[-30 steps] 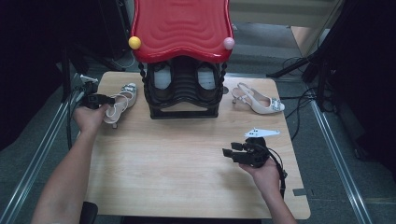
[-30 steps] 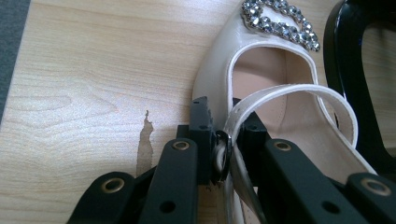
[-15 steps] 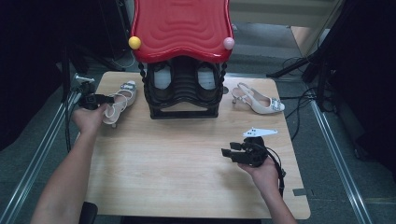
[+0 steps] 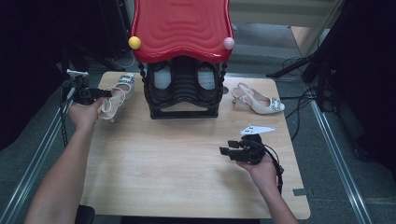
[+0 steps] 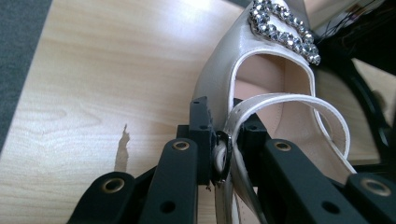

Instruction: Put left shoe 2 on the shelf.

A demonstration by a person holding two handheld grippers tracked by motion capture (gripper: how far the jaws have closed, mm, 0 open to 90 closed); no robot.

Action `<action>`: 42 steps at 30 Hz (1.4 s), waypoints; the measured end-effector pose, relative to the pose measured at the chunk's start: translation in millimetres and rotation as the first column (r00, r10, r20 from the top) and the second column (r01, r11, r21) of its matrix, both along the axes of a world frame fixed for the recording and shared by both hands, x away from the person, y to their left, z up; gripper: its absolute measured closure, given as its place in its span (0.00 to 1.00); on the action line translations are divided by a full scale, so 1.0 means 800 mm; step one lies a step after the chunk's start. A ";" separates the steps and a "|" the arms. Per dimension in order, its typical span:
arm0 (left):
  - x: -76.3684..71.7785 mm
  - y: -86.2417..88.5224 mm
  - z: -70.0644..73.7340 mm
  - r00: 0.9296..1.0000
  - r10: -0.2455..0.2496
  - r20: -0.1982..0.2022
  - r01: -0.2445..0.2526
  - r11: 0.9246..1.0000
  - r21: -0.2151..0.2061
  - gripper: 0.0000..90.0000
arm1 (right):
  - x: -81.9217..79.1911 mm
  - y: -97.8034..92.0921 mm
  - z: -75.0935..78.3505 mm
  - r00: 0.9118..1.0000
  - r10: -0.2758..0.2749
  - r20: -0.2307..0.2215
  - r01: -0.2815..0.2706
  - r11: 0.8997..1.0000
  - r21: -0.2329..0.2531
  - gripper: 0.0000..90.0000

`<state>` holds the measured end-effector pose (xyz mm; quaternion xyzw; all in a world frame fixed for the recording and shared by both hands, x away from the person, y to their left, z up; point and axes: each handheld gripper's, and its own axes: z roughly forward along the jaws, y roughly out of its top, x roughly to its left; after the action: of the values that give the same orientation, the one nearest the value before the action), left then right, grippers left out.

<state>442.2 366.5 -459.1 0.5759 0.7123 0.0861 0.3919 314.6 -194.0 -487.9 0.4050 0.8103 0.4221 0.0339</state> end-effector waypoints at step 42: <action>0.008 -0.017 0.221 0.990 -0.017 0.138 0.030 0.995 -0.096 0.90 | 0.009 0.005 0.002 1.000 0.025 0.017 -0.025 1.000 -0.010 0.55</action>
<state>448.4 352.7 -282.4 0.5572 0.6802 0.0858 0.4685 321.9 -190.2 -486.4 0.3912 0.8169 0.4222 0.0375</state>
